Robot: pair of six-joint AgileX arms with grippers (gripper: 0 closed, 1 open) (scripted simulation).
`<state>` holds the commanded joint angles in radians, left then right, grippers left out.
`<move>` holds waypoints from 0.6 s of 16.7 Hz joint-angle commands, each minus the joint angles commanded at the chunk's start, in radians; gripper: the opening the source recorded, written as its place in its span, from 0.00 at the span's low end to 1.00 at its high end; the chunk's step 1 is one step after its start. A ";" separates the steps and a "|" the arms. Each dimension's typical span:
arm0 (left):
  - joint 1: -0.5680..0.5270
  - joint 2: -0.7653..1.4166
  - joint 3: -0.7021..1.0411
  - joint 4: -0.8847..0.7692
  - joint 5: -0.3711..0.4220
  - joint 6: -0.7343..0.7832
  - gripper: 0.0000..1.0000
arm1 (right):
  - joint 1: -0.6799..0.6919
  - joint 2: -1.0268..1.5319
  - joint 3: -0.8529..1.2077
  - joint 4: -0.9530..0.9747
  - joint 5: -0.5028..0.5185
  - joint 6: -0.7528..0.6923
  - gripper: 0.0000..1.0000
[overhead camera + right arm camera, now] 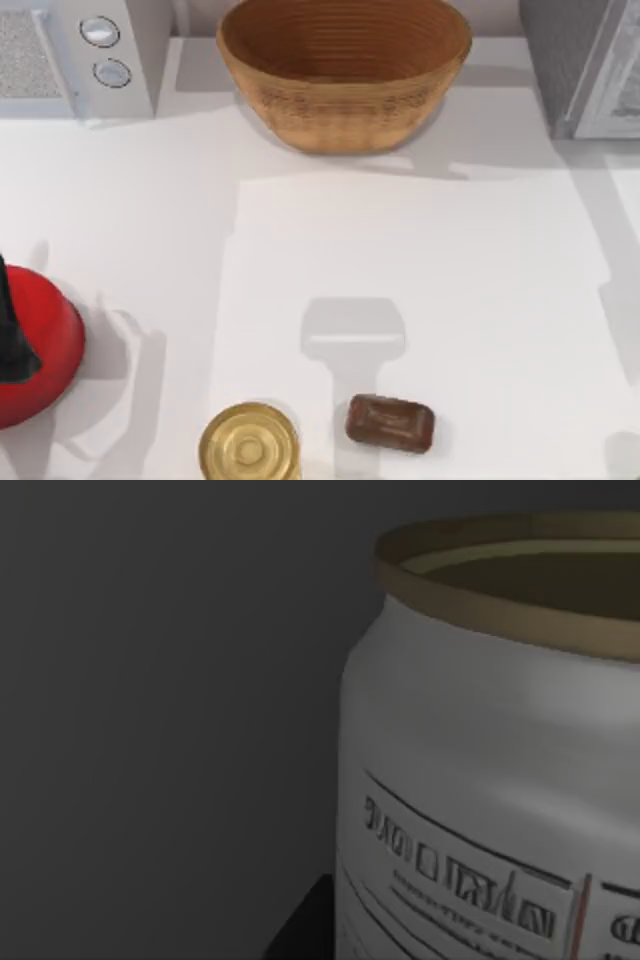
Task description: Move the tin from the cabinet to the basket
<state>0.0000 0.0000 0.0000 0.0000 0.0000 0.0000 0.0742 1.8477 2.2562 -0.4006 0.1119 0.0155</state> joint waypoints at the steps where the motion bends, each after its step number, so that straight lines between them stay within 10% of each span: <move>1: 0.000 0.000 0.000 0.000 0.000 0.000 1.00 | 0.000 0.000 0.000 0.000 0.000 0.000 0.00; 10: 0.000 0.000 0.000 0.000 0.000 0.000 1.00 | 0.047 -0.248 -0.082 -0.169 0.043 0.001 0.00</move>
<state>0.0000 0.0000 0.0000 0.0000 0.0000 0.0000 0.1213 1.5996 2.1738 -0.5694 0.1548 0.0164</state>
